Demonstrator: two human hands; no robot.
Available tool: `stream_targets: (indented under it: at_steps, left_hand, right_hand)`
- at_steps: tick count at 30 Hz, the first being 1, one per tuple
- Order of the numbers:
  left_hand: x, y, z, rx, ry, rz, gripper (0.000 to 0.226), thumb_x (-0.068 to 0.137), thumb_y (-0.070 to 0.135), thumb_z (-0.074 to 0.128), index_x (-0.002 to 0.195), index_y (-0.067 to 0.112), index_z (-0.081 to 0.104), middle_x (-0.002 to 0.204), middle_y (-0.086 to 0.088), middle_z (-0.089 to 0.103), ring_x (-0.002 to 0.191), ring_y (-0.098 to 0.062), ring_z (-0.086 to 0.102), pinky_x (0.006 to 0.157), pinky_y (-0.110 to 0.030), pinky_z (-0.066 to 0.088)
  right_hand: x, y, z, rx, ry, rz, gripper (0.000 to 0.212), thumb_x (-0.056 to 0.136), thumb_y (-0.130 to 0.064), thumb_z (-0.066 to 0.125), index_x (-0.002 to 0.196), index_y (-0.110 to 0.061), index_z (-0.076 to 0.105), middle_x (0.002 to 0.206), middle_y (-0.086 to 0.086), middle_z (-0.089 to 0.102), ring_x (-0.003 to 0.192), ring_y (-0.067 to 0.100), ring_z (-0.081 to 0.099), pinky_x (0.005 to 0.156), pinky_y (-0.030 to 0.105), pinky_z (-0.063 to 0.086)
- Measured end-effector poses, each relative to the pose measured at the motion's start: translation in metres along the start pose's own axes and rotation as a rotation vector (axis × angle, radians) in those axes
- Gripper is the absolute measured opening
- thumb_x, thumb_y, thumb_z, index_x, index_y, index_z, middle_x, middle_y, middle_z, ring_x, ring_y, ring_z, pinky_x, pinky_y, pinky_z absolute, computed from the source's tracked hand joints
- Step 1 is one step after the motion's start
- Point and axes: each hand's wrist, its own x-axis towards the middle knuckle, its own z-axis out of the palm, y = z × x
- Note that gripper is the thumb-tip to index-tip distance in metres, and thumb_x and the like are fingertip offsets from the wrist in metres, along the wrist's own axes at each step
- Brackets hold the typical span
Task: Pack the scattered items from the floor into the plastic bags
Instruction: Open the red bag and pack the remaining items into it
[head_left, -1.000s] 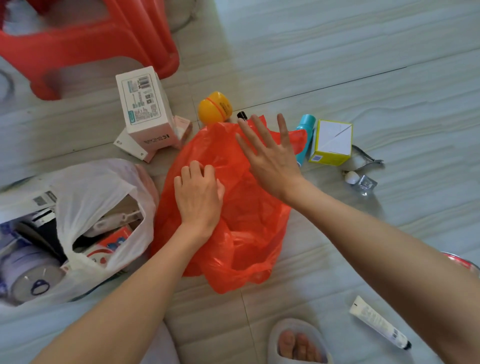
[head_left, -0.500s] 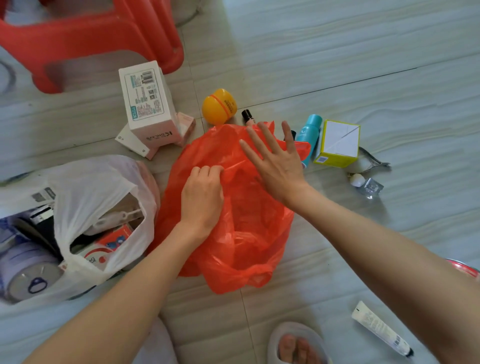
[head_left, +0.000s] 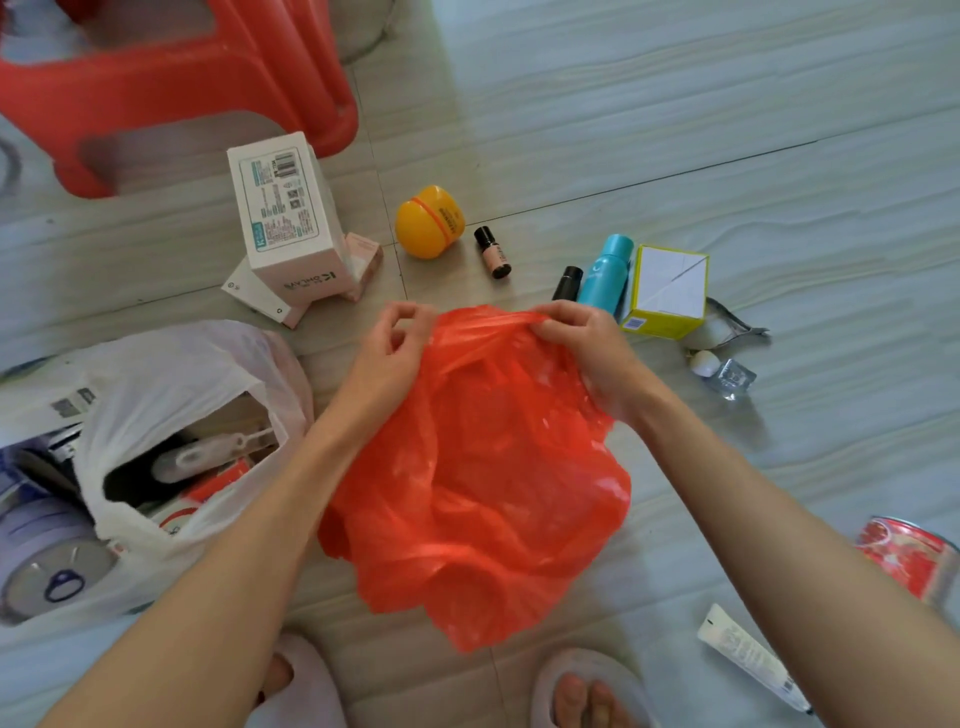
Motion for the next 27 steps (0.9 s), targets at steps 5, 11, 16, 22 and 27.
stream_targets:
  at_steps: [5, 11, 16, 22, 27]
  left_hand:
    - [-0.008, -0.015, -0.001, 0.572, -0.079, 0.345, 0.029, 0.082, 0.027, 0.066, 0.109, 0.025, 0.057, 0.106, -0.003, 0.052, 0.094, -0.019, 0.051, 0.083, -0.040, 0.047]
    - [-0.016, -0.011, -0.018, 0.672, 0.140, 0.487, 0.032, 0.082, 0.020, 0.066, 0.113, 0.015, 0.061, 0.101, -0.002, 0.053, 0.091, -0.022, 0.054, 0.078, -0.036, 0.046]
    - [-0.021, -0.002, -0.016, 0.376, -0.035, 0.385, 0.012, 0.080, 0.011, 0.069, 0.091, 0.009, 0.069, 0.079, 0.000, 0.068, 0.074, -0.003, 0.058, 0.068, -0.009, 0.042]
    - [-0.004, 0.001, -0.028, -0.455, -0.334, -0.618, 0.023, 0.092, 0.011, 0.047, 0.073, 0.010, 0.061, 0.056, 0.001, 0.064, 0.045, -0.006, 0.060, 0.047, -0.014, 0.051]
    - [-0.004, -0.004, -0.023, -0.745, -0.208, -0.669, 0.038, 0.094, 0.010, 0.040, 0.061, 0.012, 0.059, 0.040, 0.003, 0.055, 0.034, -0.005, 0.053, 0.041, -0.011, 0.046]
  right_hand:
    - [-0.002, -0.009, -0.016, 0.279, 0.004, 0.247, 0.010, 0.077, -0.011, 0.050, 0.068, -0.014, 0.050, 0.051, -0.003, 0.050, 0.042, 0.008, 0.047, 0.045, 0.018, 0.037]
    - [-0.011, -0.010, -0.028, 0.106, 0.024, 0.027, 0.020, 0.084, -0.002, 0.049, 0.071, -0.016, 0.054, 0.053, -0.010, 0.053, 0.042, 0.000, 0.048, 0.042, 0.013, 0.039]
    - [-0.012, -0.010, -0.040, 0.123, 0.121, -0.091, 0.022, 0.083, 0.002, 0.059, 0.075, -0.017, 0.063, 0.062, -0.006, 0.064, 0.053, 0.002, 0.059, 0.054, 0.015, 0.050]
    - [-0.021, -0.005, -0.054, 0.255, -0.050, 0.097, 0.026, 0.085, 0.002, 0.054, 0.077, -0.013, 0.074, 0.070, 0.002, 0.073, 0.062, 0.010, 0.068, 0.060, 0.019, 0.056]
    - [-0.021, 0.004, -0.046, 0.228, 0.108, 0.041, 0.016, 0.088, -0.004, 0.056, 0.078, -0.014, 0.063, 0.060, -0.005, 0.068, 0.052, 0.001, 0.061, 0.052, 0.015, 0.051]
